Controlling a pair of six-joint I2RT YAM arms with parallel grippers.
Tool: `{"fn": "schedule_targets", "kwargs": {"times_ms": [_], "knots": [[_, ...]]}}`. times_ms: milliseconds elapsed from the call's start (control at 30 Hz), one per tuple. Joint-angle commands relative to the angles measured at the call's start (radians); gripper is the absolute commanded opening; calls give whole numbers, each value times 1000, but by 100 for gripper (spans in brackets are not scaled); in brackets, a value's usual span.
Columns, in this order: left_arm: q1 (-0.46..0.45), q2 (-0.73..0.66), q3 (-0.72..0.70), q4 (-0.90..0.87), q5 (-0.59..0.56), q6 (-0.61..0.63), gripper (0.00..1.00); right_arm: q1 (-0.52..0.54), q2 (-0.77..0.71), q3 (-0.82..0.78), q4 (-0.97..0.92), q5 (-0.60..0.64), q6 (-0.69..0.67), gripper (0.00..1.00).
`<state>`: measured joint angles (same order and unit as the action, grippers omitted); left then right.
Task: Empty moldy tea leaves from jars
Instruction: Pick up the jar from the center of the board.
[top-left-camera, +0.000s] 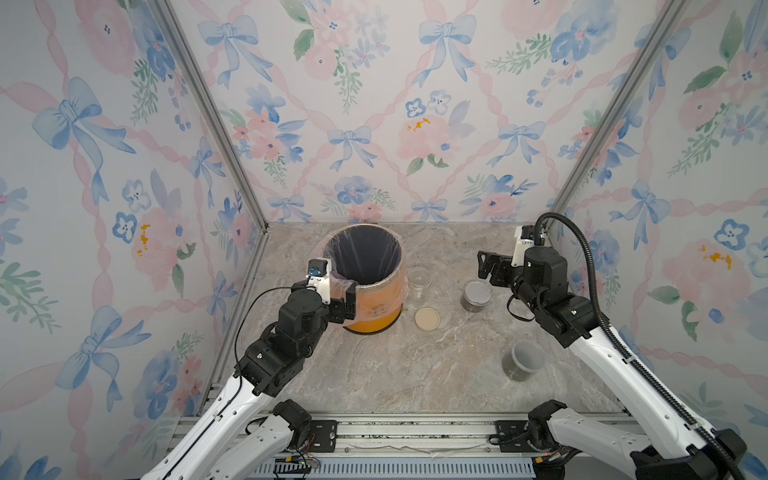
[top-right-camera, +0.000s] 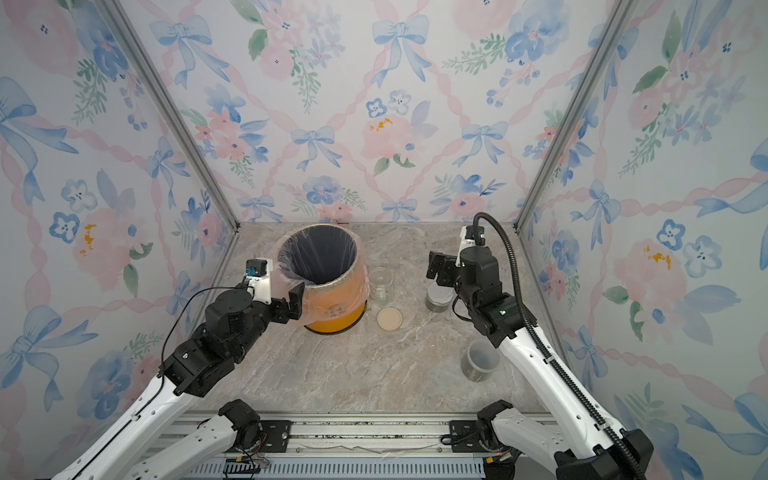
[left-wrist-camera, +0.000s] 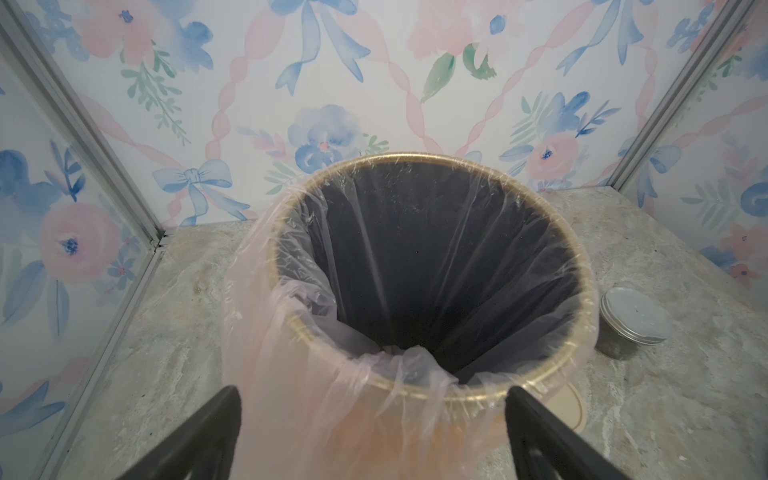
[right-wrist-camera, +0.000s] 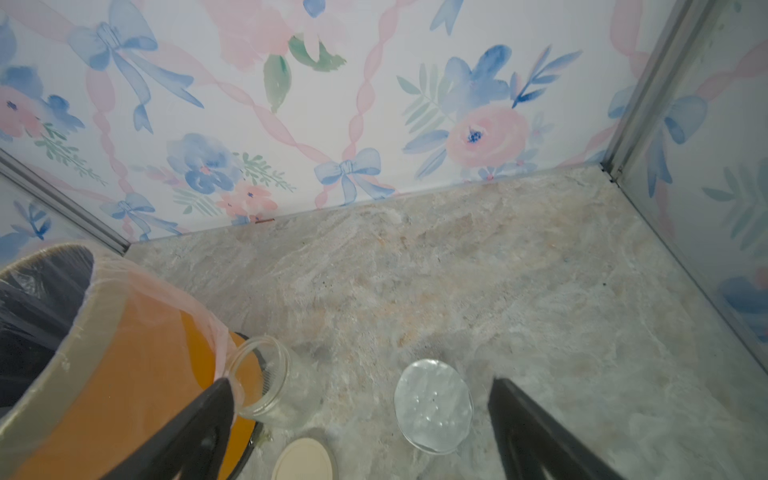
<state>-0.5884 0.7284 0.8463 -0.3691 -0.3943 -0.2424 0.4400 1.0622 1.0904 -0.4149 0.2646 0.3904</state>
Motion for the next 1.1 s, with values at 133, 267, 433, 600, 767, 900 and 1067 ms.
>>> {"fn": "schedule_targets", "kwargs": {"times_ms": [133, 267, 433, 600, 767, 900, 1067], "knots": [[5, -3, -65, 5, 167, -10, 98, -26, 73, 9, -355, -2, 34, 96], [9, -49, -99, 22, 217, 23, 98, -62, 133, -13, -373, -31, 18, 97], [6, -81, -102, 22, 198, 32, 98, -86, 281, 10, -360, -92, -4, 96], [2, -99, -102, 22, 224, 37, 98, -96, 414, 63, -345, -91, -25, 97], [-1, -109, -135, 26, 223, 44, 98, -120, 497, 94, -327, -107, -31, 97], [-15, -91, -134, 24, 233, 48, 98, -130, 546, 114, -310, -123, -31, 96], [-24, -97, -135, 24, 230, 51, 98, -130, 624, 158, -311, -131, -41, 96]]}}
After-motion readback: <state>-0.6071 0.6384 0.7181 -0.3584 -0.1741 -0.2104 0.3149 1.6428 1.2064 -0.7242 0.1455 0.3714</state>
